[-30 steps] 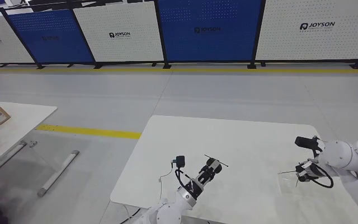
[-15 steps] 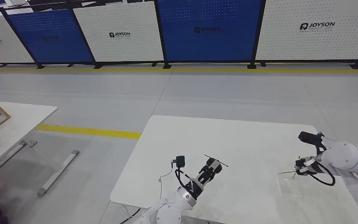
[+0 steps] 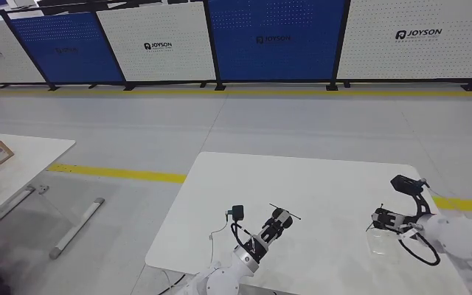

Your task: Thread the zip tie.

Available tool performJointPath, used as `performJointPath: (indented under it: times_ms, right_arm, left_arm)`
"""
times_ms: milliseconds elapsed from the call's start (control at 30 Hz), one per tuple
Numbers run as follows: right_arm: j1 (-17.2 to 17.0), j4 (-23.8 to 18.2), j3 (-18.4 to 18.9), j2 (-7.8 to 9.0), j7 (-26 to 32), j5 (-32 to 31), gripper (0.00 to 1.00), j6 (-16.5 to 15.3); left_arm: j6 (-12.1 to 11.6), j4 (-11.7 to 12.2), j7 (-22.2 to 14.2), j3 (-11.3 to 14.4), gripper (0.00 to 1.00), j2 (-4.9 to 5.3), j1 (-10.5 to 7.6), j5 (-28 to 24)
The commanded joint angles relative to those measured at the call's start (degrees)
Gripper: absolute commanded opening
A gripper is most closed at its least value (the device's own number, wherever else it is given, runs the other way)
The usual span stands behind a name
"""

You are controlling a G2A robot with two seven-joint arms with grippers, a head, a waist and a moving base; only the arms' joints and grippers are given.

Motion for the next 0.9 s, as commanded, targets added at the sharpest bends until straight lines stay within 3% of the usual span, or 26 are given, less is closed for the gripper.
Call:
performJointPath:
  times_ms: [0, 67, 167, 300, 500, 633, 867]
  right_arm:
    - [0.0, 0.0, 0.0, 0.00, 0.0, 0.0, 0.00, 0.0]
    - [-0.1, 0.0, 0.0, -0.03, -0.4, 0.2, 0.00, -0.1]
    - [-1.9, 0.6, 1.4, -0.52, -6.8, 4.9, 0.00, -1.9]
    - [-6.0, 0.4, 3.3, -1.26, -16.6, 12.1, 0.00, -7.1]
    - [-9.9, -2.8, 2.4, -2.39, -27.6, 13.8, 0.00, -9.4]
    - [-9.3, -3.7, -0.1, -3.34, -28.7, 14.5, 0.00, -9.3]
    - [-9.3, -3.7, -0.1, -3.34, -28.7, 14.5, 0.00, -9.3]
  left_arm:
    - [0.0, 0.0, 0.0, 0.0, 0.00, 0.00, 0.00, 0.0]
    - [0.0, 0.0, 0.0, 0.0, 0.00, 0.00, 0.00, 0.0]
    - [0.0, 0.0, 0.0, 0.0, 0.00, 0.00, 0.00, 0.0]
    - [0.0, 0.0, 0.0, 0.0, 0.00, 0.00, 0.00, 0.0]
    - [0.0, 0.0, 0.0, 0.0, 0.00, 0.00, 0.00, 0.0]
    - [0.0, 0.0, 0.0, 0.0, 0.00, 0.00, 0.00, 0.0]
    - [0.0, 0.0, 0.0, 0.0, 0.00, 0.00, 0.00, 0.0]
